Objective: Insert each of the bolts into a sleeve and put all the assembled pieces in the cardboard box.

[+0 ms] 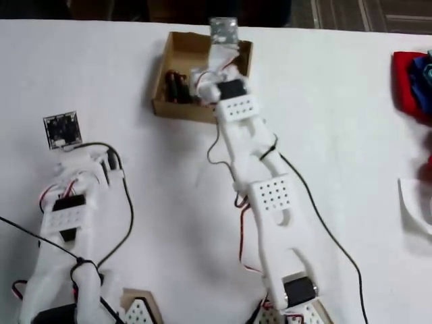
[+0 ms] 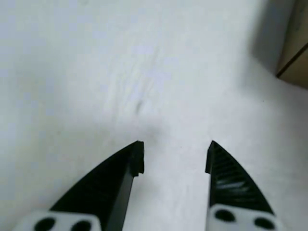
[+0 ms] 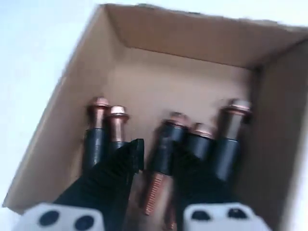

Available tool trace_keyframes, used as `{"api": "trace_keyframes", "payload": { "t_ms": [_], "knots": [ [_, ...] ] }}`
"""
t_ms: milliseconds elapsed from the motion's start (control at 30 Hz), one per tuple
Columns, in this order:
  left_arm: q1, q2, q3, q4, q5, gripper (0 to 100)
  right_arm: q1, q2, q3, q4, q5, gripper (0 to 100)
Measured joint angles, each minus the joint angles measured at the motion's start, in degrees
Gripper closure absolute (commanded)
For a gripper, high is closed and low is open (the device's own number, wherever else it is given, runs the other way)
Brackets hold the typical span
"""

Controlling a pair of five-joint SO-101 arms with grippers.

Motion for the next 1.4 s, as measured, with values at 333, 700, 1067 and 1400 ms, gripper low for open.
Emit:
{"api": "trace_keyframes", "payload": {
  "t_ms": [333, 700, 1067, 1400],
  "knots": [
    [1.23, -26.64, -8.7, 31.65, -15.03, 78, 2.2, -13.19, -16.97, 37.8, 0.0, 98.3],
    [-1.23, -69.01, 2.11, 59.16, -21.27, 78, 3.6, -52.92, 28.66, 39.56, 0.0, 97.8],
    [8.62, -69.71, 14.33, 51.08, -12.66, 78, 10.11, -111.65, 103.47, 35.08, 0.0, 97.8],
    [21.63, -69.71, 25.14, 45.01, -2.64, 78, 21.89, -150.33, 146.64, 15.65, 0.0, 97.8]
  ]
}}
